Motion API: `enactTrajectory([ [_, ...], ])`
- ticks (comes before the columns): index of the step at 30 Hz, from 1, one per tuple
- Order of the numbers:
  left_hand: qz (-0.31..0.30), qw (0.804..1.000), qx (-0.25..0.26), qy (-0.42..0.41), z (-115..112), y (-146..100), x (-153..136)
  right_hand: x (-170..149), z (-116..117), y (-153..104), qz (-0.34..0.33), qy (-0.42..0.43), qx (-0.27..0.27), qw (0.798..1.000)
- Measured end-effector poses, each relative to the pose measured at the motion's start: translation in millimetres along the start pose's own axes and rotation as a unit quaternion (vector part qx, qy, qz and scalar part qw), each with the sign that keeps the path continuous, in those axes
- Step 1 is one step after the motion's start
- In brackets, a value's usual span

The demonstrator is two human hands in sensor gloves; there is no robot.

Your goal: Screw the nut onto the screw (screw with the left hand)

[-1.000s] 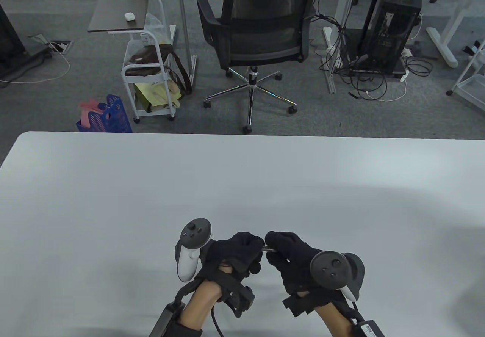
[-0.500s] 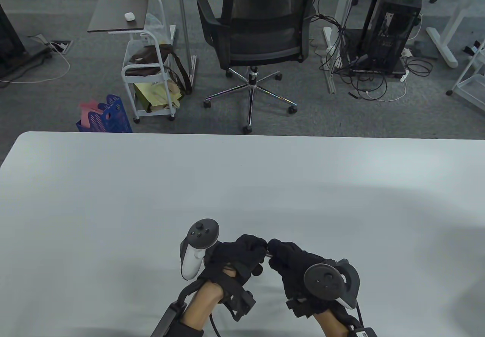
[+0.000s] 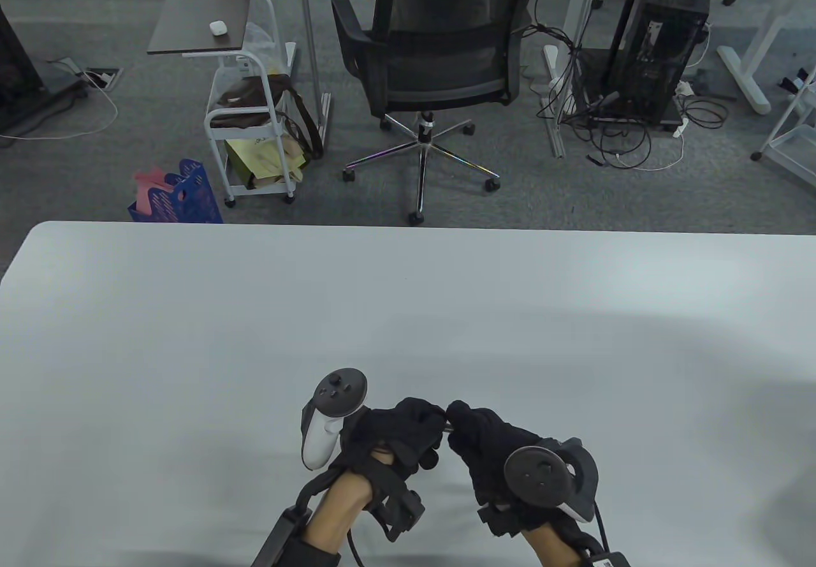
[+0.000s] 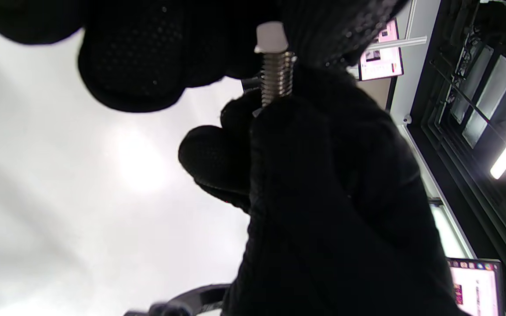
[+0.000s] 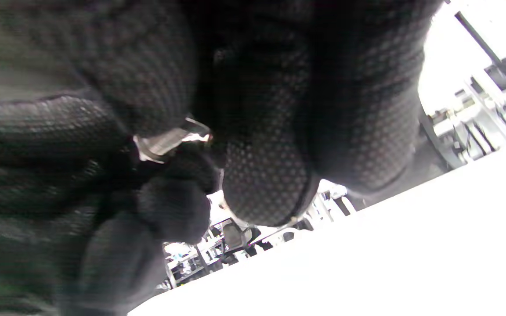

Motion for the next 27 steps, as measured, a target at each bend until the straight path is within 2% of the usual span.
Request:
enactTrajectory([
  [3,0.0,1.0,0.008,-0.005,-0.3,-0.1,0.0,1.9,0.3,0.9,-0.009,-0.015,0.011,1.0],
  [7,-0.025,0.999,-0.043,-0.019,-5.5,2.1,4.0,1.6,-4.5,0.7,-0.016,-0.025,-0.012,0.999],
  [9,-0.016,0.999,-0.034,-0.019,-4.3,0.3,0.8,0.1,-5.3,1.6,-0.012,-0.016,-0.012,1.0],
  [12,0.001,1.0,0.03,0.003,2.9,-1.3,-3.2,1.0,-4.5,1.2,-0.016,-0.019,-0.01,1.0],
  [18,-0.009,0.999,-0.039,-0.017,-3.2,1.1,0.4,0.5,-1.9,0.4,-0.016,-0.022,-0.001,1.0],
  [20,-0.007,0.999,-0.034,-0.027,-1.5,-0.2,-1.3,-0.9,-2.1,0.7,-0.012,-0.016,-0.001,1.0],
  [23,0.011,1.0,0.023,0.0,4.9,-1.5,-5.8,-3.5,1.2,1.4,-0.005,-0.01,0.008,1.0],
  [27,0.012,1.0,-0.009,0.002,-0.6,2.6,-4.6,-6.5,4.5,2.6,-0.002,-0.01,0.018,1.0],
])
Point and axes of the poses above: the tracker on the back of each hand, its own x axis roughly to the thumb side, its own y axis roughly from the wrist to the fingertips, z = x × y, the point moved 3 cm from there along y, roughly from the wrist to the fingertips, and after that the axes turned 1 degree about -x, right-handed, at the moved point
